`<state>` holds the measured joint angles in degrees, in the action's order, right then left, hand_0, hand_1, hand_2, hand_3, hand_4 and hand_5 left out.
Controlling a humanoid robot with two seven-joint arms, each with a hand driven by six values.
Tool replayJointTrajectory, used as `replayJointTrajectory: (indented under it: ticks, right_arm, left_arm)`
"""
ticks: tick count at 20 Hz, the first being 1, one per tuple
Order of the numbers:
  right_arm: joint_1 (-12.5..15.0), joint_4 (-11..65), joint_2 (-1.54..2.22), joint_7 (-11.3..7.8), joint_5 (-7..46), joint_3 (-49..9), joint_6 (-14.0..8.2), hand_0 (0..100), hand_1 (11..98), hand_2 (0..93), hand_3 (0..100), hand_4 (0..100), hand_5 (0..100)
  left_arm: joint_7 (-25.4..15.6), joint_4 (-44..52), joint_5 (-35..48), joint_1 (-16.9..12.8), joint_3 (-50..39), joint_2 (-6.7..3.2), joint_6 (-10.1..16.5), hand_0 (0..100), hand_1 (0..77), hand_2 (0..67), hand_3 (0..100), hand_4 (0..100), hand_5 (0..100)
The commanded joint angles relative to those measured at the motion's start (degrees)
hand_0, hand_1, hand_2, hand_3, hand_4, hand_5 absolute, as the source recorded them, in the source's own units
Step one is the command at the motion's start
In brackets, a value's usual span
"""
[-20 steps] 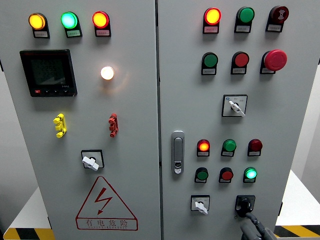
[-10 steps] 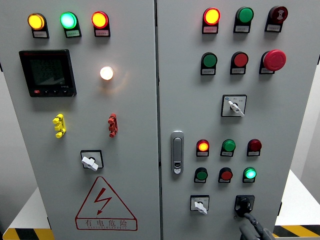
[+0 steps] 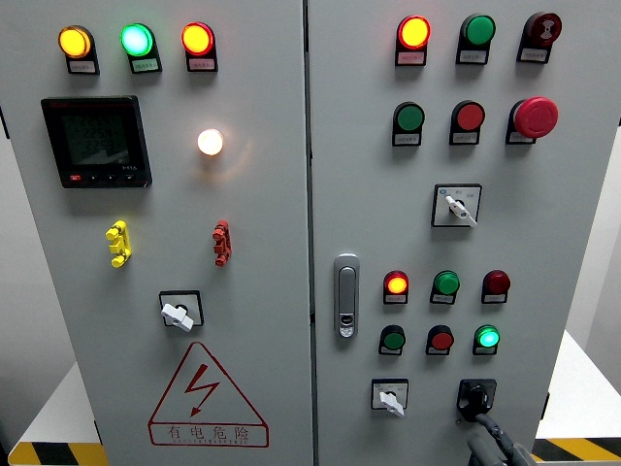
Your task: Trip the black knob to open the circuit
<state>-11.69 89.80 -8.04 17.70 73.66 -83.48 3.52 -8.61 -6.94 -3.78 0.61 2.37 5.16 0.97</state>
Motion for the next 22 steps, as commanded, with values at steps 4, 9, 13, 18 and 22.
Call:
replayJointTrajectory:
  ticks: [4,9,13,18,22]
  right_arm:
    - [0.3,-0.1,-0.13,0.06,0.0,-0.6,0.0,83,41.9,3.7,97,100,100]
    - [0.5,-0.1,-0.05,0.06,0.0,-1.7,0.0,83,42.4,3.7,97,100,100]
    - [0.7,-0.1,0.13,0.06,0.0,-2.2,0.0,83,42.6,3.7,97,100,100]
    - [1.6,0.0,0.83,-0.21,0.1,-2.7,0.0,83,42.7,3.8,97,100,100]
    - [2.6,0.6,0.75,-0.47,0.2,-2.8,0.0,82,42.7,3.7,97,100,100]
  left_arm:
    - [0.0,0.0,0.0,0.0,0.0,0.02,0.0,0,2.9,12.9,21,7,2]
    - [0.0,0.0,0.0,0.0,0.0,0.02,0.0,0,3.0,12.9,21,7,2]
    - [0.0,0.0,0.0,0.0,0.0,-0.07,0.0,0,3.1,12.9,21,7,2]
    - [0.0,0.0,0.0,0.0,0.0,0.02,0.0,0,3.0,12.9,21,7,2]
    - [0.0,0.0,0.0,0.0,0.0,0.02,0.0,0,3.0,12.9,21,7,2]
